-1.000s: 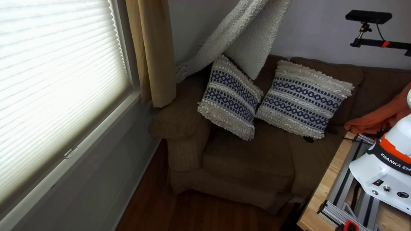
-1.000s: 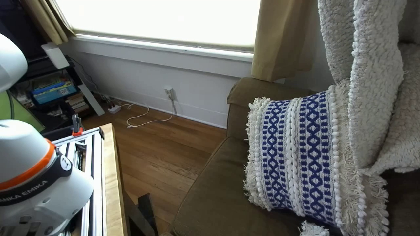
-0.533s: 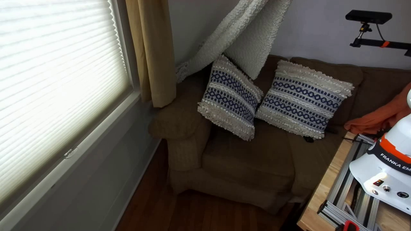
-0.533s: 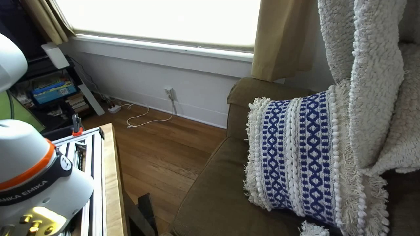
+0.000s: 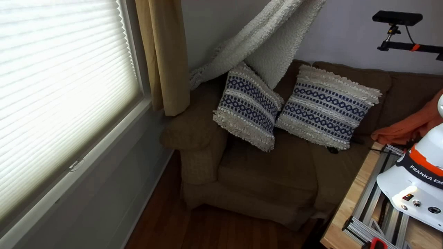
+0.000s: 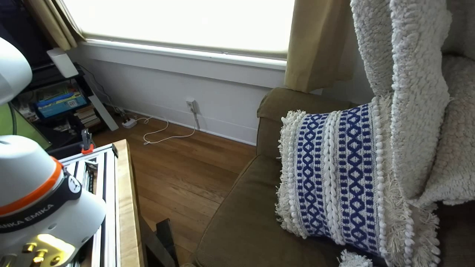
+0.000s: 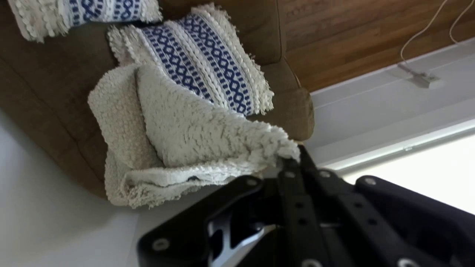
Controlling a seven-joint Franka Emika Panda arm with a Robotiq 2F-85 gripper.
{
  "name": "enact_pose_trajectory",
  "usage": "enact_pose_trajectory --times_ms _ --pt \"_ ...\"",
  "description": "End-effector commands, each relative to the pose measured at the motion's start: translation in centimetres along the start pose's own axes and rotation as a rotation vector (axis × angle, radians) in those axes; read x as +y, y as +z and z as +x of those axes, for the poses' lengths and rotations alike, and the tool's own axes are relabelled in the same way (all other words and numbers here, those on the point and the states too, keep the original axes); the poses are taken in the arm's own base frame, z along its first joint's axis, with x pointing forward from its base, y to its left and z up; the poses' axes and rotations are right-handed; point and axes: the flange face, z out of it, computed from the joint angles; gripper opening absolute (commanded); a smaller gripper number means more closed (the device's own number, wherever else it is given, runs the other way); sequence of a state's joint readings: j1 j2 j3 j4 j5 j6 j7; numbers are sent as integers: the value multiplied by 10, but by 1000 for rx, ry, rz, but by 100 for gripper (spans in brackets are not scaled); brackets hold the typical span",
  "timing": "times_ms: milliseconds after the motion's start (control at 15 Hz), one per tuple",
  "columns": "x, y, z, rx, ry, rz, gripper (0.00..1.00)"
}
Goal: Pick up the white throw blanket and put it over the rightmost throw pillow
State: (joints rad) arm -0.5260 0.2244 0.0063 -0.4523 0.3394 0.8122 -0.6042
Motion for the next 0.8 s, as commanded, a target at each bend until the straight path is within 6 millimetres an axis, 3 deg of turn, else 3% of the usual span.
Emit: enact_pose_trajectory --times_ms 0,267,733 --pt "13 4 -37 -147 -12 -32 1" --pt "34 23 -66 -284 -53 -8 1" --pt "23 26 -129 -416 -121 23 1"
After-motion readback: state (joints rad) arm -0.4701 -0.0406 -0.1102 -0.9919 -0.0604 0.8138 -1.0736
